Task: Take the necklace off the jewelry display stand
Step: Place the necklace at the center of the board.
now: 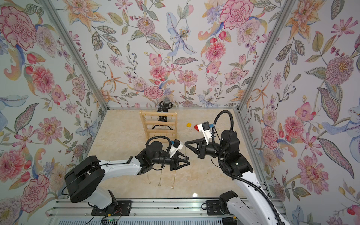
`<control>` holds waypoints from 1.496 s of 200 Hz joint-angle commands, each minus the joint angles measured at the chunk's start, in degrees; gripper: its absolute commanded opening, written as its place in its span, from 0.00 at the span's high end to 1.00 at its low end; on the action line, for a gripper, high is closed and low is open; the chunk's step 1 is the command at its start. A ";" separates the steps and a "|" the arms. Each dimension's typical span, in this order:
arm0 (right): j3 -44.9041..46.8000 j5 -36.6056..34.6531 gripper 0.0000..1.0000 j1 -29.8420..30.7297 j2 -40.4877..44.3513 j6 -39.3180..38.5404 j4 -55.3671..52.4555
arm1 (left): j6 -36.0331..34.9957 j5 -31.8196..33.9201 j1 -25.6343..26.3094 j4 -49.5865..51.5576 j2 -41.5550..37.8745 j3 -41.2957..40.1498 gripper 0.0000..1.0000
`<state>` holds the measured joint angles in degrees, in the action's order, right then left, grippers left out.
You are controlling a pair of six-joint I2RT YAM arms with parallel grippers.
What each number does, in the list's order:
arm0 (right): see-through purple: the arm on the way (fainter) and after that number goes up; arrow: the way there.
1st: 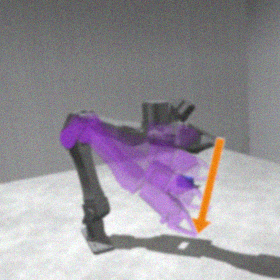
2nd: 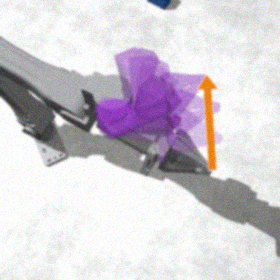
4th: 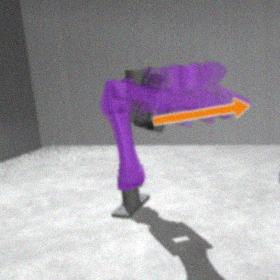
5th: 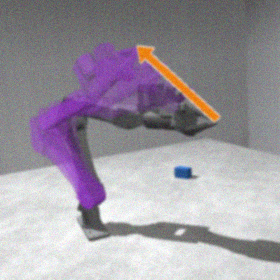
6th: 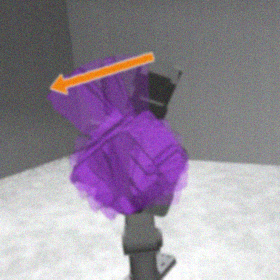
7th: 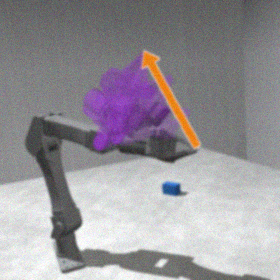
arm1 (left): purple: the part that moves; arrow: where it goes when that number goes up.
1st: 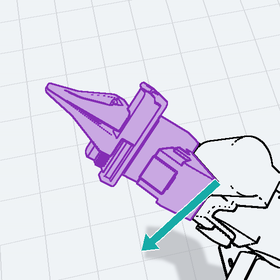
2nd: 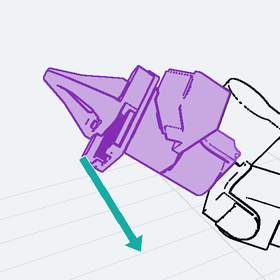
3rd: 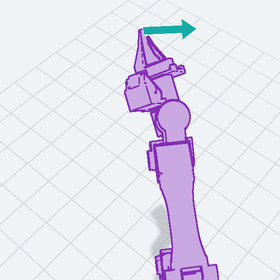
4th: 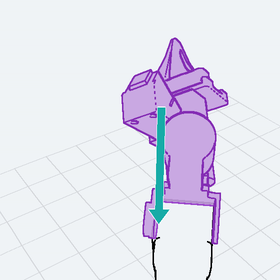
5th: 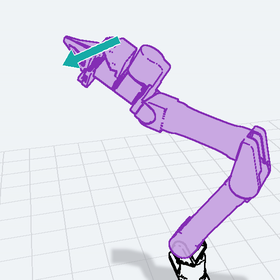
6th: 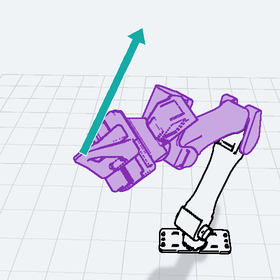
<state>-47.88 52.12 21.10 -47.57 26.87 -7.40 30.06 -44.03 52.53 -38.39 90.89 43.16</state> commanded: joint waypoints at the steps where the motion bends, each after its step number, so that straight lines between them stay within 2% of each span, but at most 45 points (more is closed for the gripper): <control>1: 0.25 1.62 1.00 -0.47 0.01 0.44 0.10 | -3.10 1.61 0.65 2.79 -2.90 1.26 0.55; 41: 0.28 2.08 1.00 -0.51 0.01 0.53 0.04 | -6.32 3.79 0.66 7.21 -4.31 2.96 0.49; 90: 0.48 2.54 1.00 -0.36 0.02 0.61 0.02 | -6.85 4.99 0.64 6.76 -4.58 3.69 0.46; 158: 0.66 2.90 1.00 -0.37 0.25 0.62 -0.08 | -6.99 5.37 0.64 5.98 -4.63 4.47 0.49; 191: 0.52 2.86 1.00 -0.39 0.28 0.56 -0.08 | -6.34 4.83 0.64 5.35 -4.28 3.96 0.63; 252: 0.17 3.08 1.00 -0.44 -0.12 0.55 -0.16 | -6.16 4.57 0.64 5.61 -4.81 4.22 0.98; 299: 0.47 2.48 1.00 -0.45 0.16 0.62 -0.42 | -5.72 4.66 0.69 5.35 -5.30 3.71 1.00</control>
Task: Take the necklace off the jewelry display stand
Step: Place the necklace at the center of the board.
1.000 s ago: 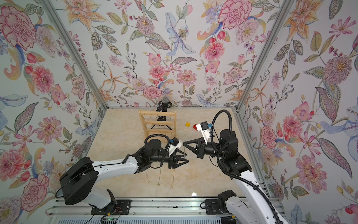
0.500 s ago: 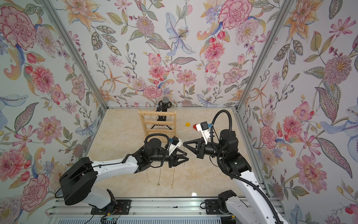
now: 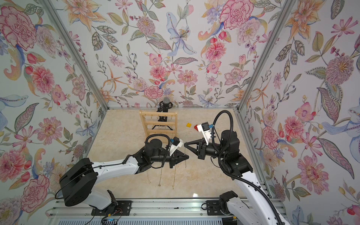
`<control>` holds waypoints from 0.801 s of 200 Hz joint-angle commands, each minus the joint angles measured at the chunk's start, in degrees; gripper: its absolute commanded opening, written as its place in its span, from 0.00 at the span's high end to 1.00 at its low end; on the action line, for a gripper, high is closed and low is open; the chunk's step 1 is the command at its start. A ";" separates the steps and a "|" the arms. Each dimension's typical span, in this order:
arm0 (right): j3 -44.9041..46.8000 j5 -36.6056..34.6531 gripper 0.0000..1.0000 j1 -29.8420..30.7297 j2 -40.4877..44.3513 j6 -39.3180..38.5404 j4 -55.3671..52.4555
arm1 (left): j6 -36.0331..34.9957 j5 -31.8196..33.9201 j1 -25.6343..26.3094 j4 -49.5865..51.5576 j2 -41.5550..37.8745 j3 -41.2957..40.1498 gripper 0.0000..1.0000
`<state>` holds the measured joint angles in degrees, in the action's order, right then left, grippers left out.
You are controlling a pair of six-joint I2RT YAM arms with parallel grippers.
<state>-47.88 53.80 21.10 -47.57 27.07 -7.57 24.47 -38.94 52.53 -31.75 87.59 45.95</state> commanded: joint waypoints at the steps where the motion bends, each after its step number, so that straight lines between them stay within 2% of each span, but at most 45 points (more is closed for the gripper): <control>1: 0.44 0.79 1.00 -0.45 0.14 0.43 -0.20 | -0.08 -0.44 0.71 -1.30 -1.99 0.90 1.00; 60: 0.49 -0.89 1.00 -0.49 0.95 0.52 -0.59 | 1.67 0.08 1.51 -2.50 -2.28 -0.58 1.00; 160: 2.65 -8.01 1.00 -0.96 5.09 1.93 -3.11 | 9.82 1.46 4.81 -10.43 1.63 -3.39 1.00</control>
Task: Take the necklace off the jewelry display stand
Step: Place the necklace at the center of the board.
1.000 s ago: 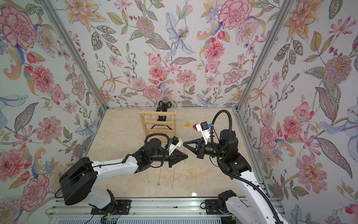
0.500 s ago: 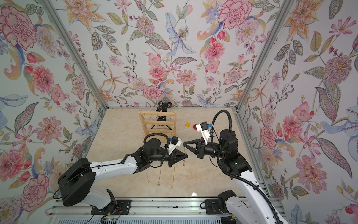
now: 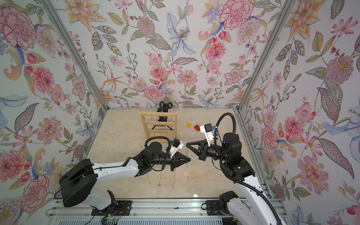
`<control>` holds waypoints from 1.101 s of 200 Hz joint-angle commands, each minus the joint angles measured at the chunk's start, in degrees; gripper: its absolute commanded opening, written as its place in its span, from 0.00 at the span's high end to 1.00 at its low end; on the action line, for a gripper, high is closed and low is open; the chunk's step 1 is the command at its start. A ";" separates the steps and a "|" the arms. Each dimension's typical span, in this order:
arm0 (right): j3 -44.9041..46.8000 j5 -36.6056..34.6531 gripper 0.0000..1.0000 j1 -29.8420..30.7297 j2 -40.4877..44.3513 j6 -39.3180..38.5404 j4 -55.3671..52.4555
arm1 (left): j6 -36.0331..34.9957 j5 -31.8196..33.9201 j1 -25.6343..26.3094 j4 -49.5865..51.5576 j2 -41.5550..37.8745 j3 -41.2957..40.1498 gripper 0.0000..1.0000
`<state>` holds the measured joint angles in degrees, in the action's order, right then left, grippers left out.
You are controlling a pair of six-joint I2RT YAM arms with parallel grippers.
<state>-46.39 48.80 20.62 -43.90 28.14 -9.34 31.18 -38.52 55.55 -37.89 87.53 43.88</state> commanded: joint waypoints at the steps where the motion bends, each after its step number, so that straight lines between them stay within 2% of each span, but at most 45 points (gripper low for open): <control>1: 1.19 -3.18 1.00 -0.49 1.48 0.86 -1.36 | 3.15 1.11 1.86 -4.29 1.69 -1.33 1.00; 119: 7.02 -15.75 1.00 -0.92 7.77 1.82 -5.70 | 10.30 6.81 7.63 -8.12 7.78 -3.68 1.00; 220: 12.41 -19.24 1.00 -0.86 11.82 3.88 -7.14 | 13.07 10.16 10.70 -6.21 10.62 -5.67 1.00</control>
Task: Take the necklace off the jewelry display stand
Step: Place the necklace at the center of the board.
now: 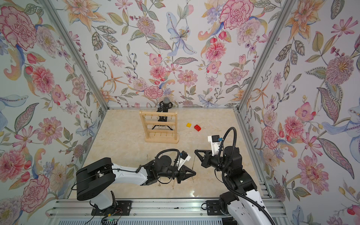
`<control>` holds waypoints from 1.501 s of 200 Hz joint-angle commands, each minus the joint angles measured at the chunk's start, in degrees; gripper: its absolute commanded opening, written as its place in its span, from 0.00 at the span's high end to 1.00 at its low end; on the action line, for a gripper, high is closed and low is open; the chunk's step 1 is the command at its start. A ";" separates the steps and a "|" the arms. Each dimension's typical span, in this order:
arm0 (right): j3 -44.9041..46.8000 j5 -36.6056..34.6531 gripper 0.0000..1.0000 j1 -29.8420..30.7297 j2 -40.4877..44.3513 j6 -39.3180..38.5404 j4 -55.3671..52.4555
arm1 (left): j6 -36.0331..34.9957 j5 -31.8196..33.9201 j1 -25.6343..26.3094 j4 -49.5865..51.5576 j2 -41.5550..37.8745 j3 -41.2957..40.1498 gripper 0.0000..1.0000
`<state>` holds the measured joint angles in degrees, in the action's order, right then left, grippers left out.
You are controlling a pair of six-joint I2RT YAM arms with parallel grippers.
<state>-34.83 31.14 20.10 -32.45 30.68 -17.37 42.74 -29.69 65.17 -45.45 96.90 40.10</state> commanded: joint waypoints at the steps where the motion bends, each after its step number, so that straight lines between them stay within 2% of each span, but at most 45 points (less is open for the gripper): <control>1: 0.87 -1.59 1.00 -0.33 0.32 1.38 0.82 | 1.53 1.36 1.09 1.38 1.26 -1.92 1.00; 81: 5.61 -4.65 1.00 0.61 0.31 3.28 0.91 | 4.87 1.82 1.76 3.94 3.37 -2.48 1.00; 142: 8.76 -8.34 1.00 2.16 -0.11 4.03 0.89 | 6.60 0.19 3.07 7.95 7.03 0.02 1.00; 213: 9.68 -10.98 1.00 4.18 -2.13 3.69 1.45 | 8.59 -1.51 4.27 7.48 9.48 0.61 1.00; 300: 8.85 -13.35 1.00 5.24 -7.90 0.92 2.94 | 7.46 0.88 4.14 15.11 11.32 3.91 1.00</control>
<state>-25.36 20.27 25.17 -39.20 33.28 -18.17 50.39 -29.32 67.96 -35.48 106.61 42.63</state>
